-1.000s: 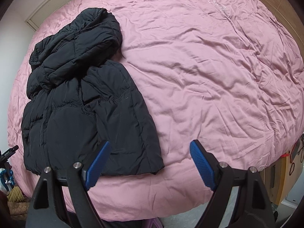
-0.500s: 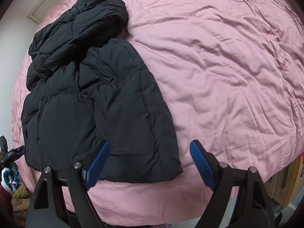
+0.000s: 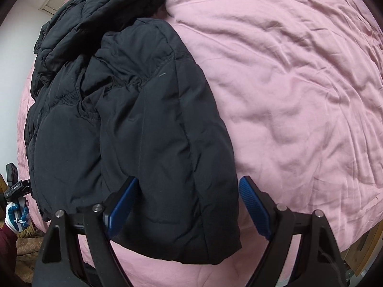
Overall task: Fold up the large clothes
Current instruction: 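Grasp the coat's long side edge with both grippers and lift it, then fold the held coat edge over onto the coat body with both grippers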
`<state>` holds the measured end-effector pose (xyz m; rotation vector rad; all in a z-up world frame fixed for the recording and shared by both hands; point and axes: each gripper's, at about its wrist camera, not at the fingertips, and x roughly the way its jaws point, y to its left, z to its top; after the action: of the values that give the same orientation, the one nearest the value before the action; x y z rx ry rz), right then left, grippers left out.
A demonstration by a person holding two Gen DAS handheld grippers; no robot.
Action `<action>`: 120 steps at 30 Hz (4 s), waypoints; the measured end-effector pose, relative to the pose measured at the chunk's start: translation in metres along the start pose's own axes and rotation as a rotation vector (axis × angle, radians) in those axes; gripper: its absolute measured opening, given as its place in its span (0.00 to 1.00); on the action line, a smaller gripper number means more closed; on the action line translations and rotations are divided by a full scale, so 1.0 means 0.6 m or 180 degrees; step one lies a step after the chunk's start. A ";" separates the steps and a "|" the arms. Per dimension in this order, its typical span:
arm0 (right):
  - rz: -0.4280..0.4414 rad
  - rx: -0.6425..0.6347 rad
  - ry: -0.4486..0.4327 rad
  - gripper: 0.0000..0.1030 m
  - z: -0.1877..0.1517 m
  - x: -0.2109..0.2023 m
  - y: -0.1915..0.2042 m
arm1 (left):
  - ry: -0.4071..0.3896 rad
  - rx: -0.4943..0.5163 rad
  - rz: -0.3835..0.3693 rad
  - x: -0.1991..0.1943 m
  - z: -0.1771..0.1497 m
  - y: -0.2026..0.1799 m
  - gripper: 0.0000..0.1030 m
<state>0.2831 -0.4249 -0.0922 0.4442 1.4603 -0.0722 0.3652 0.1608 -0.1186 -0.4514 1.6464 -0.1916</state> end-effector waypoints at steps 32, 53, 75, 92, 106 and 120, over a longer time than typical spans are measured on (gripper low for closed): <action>0.1020 0.0179 0.0566 0.35 -0.030 0.080 0.043 | 0.0121 0.0171 -0.0412 0.047 -0.038 -0.153 0.31; 0.1113 -0.0487 0.0083 0.13 0.029 -0.087 0.149 | -0.0241 0.0371 -0.0823 -0.069 -0.042 -0.270 0.12; 0.1403 -0.0447 -0.1235 0.13 0.328 -0.301 0.198 | -0.1684 0.0416 -0.1514 -0.365 0.236 -0.354 0.13; 0.1152 0.0813 -0.1258 0.13 0.642 -0.196 0.147 | -0.1747 -0.0269 -0.1012 -0.257 0.588 -0.343 0.13; 0.0737 0.1035 -0.0946 0.12 0.803 -0.002 0.165 | -0.1424 -0.0322 -0.0510 -0.094 0.769 -0.339 0.17; 0.0725 0.0976 -0.0855 0.17 0.825 0.026 0.175 | -0.1349 -0.0518 -0.0606 -0.077 0.766 -0.322 0.21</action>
<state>0.7837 -0.4905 -0.0591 0.8166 1.1295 -0.1687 0.8540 0.0672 -0.0631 -0.7217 1.2070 -0.0941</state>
